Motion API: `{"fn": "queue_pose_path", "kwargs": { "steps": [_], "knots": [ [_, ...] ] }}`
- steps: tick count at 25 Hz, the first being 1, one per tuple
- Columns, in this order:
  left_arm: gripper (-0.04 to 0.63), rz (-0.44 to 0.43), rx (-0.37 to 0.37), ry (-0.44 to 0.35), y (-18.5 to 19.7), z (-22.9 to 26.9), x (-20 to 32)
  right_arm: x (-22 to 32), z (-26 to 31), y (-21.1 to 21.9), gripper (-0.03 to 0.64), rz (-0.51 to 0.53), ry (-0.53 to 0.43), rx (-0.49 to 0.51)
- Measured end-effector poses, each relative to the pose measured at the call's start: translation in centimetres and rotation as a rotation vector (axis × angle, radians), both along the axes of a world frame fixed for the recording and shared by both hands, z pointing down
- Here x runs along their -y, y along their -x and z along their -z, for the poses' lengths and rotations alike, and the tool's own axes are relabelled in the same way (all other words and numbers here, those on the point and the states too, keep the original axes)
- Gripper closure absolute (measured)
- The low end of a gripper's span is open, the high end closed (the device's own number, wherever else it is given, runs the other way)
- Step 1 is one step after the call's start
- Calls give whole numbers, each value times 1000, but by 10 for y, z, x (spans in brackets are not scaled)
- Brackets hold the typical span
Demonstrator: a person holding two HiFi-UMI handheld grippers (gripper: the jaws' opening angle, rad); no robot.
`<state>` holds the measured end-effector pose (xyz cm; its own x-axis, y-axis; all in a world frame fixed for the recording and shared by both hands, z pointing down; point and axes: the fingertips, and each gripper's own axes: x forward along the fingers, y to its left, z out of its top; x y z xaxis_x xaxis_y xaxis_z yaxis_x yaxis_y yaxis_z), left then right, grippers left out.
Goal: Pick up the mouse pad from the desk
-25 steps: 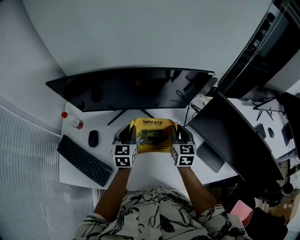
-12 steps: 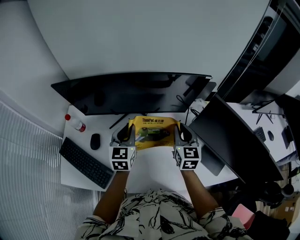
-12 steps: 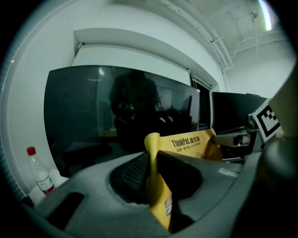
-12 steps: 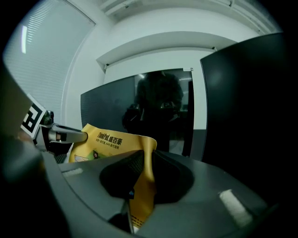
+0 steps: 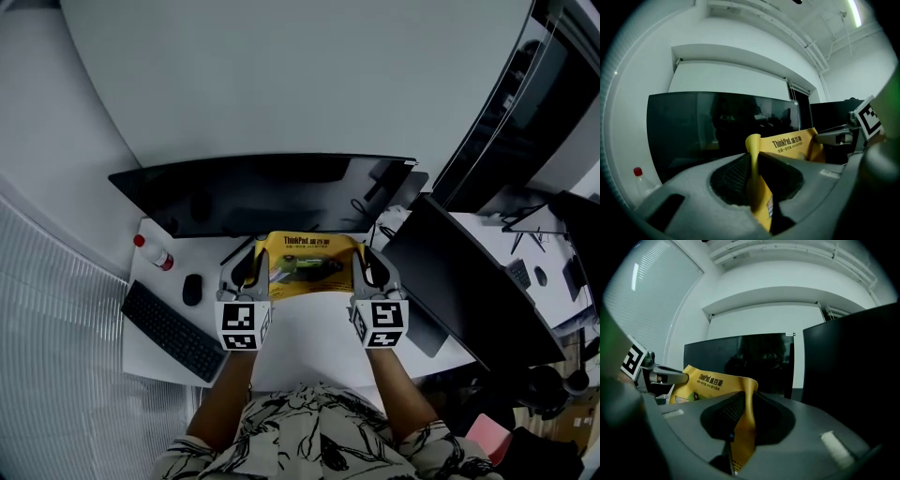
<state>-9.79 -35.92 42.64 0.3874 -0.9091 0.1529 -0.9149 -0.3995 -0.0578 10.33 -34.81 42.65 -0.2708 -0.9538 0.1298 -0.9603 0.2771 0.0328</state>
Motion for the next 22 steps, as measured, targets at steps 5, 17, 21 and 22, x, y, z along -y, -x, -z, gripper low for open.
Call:
{"fn": "queue_pose_path", "kwargs": {
  "steps": [5,17,21,22],
  "knots": [
    [531,6,-5,-47,-1,21,-4,-6,20,-1,541,3,-47,1],
    [532,2,-9,-154,1,60,-15,-17,60,1,541,12,-133,14],
    [532,4,-7,-191,1,69,-19,-19,66,1,541,13,-152,13],
    [532,5,-3,-199,1,70,-20,-20,66,1,541,12,-155,16]
  ]
}}
